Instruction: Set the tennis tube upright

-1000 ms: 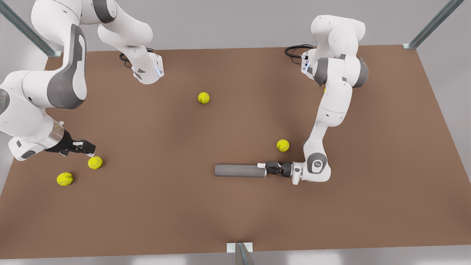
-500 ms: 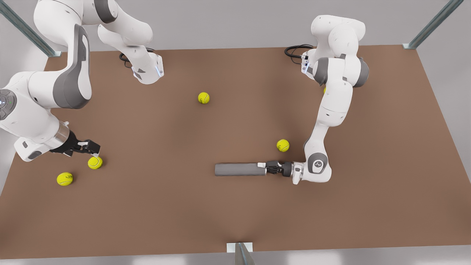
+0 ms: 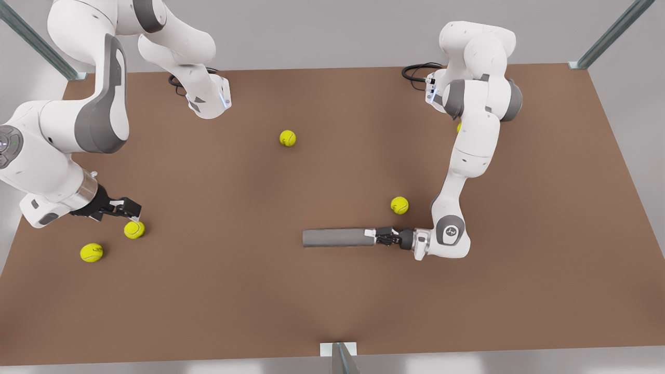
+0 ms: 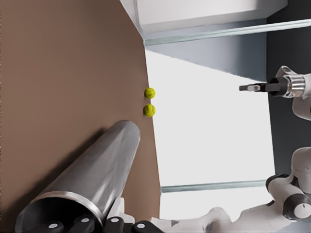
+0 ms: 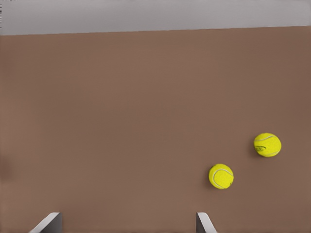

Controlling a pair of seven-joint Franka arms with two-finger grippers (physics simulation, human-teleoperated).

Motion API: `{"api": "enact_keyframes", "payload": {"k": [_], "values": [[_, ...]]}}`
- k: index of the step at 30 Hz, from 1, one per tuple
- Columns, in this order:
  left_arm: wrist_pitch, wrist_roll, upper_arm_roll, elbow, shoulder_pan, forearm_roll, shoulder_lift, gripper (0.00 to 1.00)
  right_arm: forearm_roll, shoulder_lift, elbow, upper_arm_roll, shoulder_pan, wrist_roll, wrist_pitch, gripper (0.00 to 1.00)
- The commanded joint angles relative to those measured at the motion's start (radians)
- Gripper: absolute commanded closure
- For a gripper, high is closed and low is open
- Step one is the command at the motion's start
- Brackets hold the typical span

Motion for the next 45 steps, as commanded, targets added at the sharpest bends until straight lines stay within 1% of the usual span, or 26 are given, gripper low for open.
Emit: {"api": "enact_keyframes", "payload": {"k": [1, 10, 11, 15, 22, 31, 33, 38, 45], "values": [[-0.001, 0.0, 0.0, 0.0, 0.0, 0.006, 0.0, 0.79, 0.0, 0.0, 0.0, 0.0, 0.0, -0.001, 0.0, 0.0], [0.001, -0.012, 0.003, -0.02, 0.0, 0.042, -0.033, 0.79, 0.005, 0.023, 0.0, 0.0, 0.026, -0.004, 0.002, 0.0], [-0.001, -0.012, 0.024, -0.025, 0.0, 0.044, -0.04, 0.79, -0.002, 0.024, 0.0, -0.002, 0.03, -0.004, 0.003, 0.0], [-0.011, -0.021, 0.046, -0.042, 0.0, 0.05, -0.063, 0.79, -0.005, 0.024, 0.0, 0.0, 0.032, -0.008, 0.003, 0.0], [-0.019, -0.127, 0.067, -0.042, 0.0, 0.142, -0.126, 0.79, -0.005, 0.024, 0.0, 0.0, 0.03, -0.008, 0.002, 0.0], [-0.047, -0.227, 0.126, -0.043, 0.0, 0.237, -0.2, 0.79, -0.005, 0.024, 0.0, 0.0, 0.029, -0.007, 0.002, 0.0], [-0.048, -0.25, 0.14, -0.043, 0.0, 0.251, -0.211, 0.79, -0.009, 0.031, -0.001, -0.002, 0.057, -0.002, 0.002, 0.0], [-0.084, -0.319, 0.202, -0.043, -0.002, 0.283, -0.252, 0.79, -0.032, 0.029, 0.018, -0.006, 0.032, -0.004, 0.002, 0.0], [-0.08, -0.432, 0.233, -0.04, 0.0, 0.352, -0.306, 0.79, -0.035, 0.029, 0.02, -0.006, -0.002, -0.007, 0.025, 0.0]]}}
